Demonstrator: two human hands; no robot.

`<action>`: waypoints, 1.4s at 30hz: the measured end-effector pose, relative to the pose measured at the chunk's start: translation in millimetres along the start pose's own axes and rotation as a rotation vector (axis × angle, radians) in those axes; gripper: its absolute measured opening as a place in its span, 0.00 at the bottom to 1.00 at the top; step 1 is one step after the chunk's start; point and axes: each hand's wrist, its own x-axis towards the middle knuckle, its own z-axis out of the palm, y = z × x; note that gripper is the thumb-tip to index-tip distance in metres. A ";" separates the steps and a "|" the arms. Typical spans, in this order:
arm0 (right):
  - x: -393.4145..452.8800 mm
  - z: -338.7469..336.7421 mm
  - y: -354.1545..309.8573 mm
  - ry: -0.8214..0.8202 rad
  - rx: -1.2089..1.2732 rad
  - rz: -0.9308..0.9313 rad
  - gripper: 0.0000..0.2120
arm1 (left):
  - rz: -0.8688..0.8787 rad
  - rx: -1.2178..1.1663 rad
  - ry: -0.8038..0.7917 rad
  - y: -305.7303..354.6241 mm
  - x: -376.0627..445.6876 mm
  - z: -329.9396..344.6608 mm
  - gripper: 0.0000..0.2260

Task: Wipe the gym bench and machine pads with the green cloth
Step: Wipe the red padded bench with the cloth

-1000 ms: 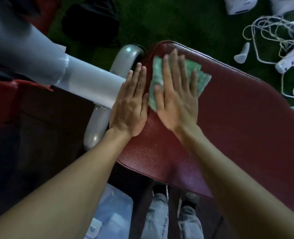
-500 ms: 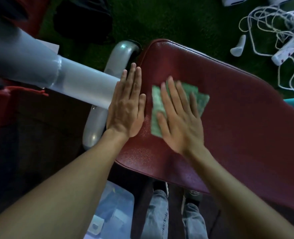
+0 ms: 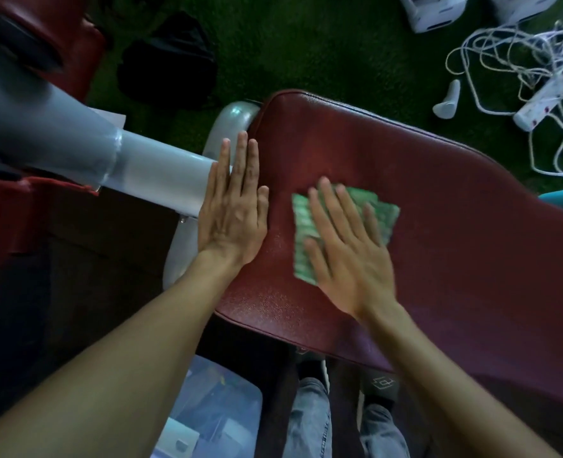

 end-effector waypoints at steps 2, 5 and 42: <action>-25.8 -3.5 36.5 0.011 -0.026 0.094 0.30 | -0.011 -0.012 0.016 6.6 -0.7 -0.5 0.28; 11.7 -12.5 58.4 0.086 0.027 0.429 0.31 | -0.123 -0.080 0.010 27.8 -1.4 -0.4 0.29; -62.8 -10.9 114.7 0.065 -0.038 0.184 0.29 | 0.053 0.050 -0.041 143.8 -4.1 36.4 0.30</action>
